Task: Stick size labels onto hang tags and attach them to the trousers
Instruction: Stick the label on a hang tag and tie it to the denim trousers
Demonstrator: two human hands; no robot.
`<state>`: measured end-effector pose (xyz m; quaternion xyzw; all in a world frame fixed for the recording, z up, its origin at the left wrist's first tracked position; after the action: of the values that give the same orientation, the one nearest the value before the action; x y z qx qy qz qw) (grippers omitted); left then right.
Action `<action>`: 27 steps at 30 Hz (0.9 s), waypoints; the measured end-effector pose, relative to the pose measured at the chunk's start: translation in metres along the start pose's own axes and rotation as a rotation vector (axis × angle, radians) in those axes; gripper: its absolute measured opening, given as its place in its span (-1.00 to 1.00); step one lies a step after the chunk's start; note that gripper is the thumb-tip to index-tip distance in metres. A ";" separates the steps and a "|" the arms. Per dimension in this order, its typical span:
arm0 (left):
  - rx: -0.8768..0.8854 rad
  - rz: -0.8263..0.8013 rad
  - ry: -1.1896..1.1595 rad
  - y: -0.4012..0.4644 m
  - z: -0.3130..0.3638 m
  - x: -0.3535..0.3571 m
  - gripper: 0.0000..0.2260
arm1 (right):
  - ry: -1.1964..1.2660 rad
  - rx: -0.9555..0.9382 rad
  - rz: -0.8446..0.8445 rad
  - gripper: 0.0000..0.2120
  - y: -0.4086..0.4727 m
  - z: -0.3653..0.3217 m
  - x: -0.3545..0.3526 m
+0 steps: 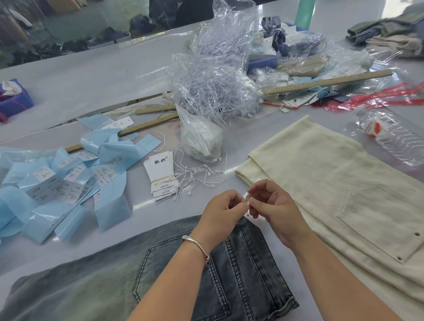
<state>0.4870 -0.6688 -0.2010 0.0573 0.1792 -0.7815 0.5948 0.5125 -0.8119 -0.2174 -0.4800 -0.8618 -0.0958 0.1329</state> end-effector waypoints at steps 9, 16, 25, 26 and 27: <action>-0.038 -0.043 0.097 0.006 0.002 -0.003 -0.79 | 0.127 0.071 -0.012 -0.85 -0.002 0.008 -0.001; -0.025 -0.042 0.238 0.006 0.003 -0.005 -0.90 | 0.188 0.095 0.024 -0.86 -0.004 0.010 0.001; -0.008 -0.093 0.381 0.003 -0.007 -0.008 -0.88 | -0.233 0.039 0.030 -0.84 -0.005 -0.003 0.004; 0.012 -0.086 0.328 0.003 -0.009 -0.009 -0.88 | -0.195 0.037 0.029 -0.84 -0.005 -0.004 0.004; 0.028 -0.081 0.266 0.002 -0.010 -0.010 -0.87 | -0.155 0.037 0.030 -0.85 -0.006 -0.004 0.005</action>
<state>0.4903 -0.6568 -0.2080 0.1611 0.2477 -0.7930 0.5328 0.5060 -0.8123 -0.2123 -0.4962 -0.8639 -0.0405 0.0759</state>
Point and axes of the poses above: each hand's wrist, its own y-axis towards the middle knuckle, its own x-axis out of the palm, z = x × y, the point moved 2 cm from there along y, towards the middle knuckle, and after that the axes turned 13 degrees about -z, right-handed, at the moved point
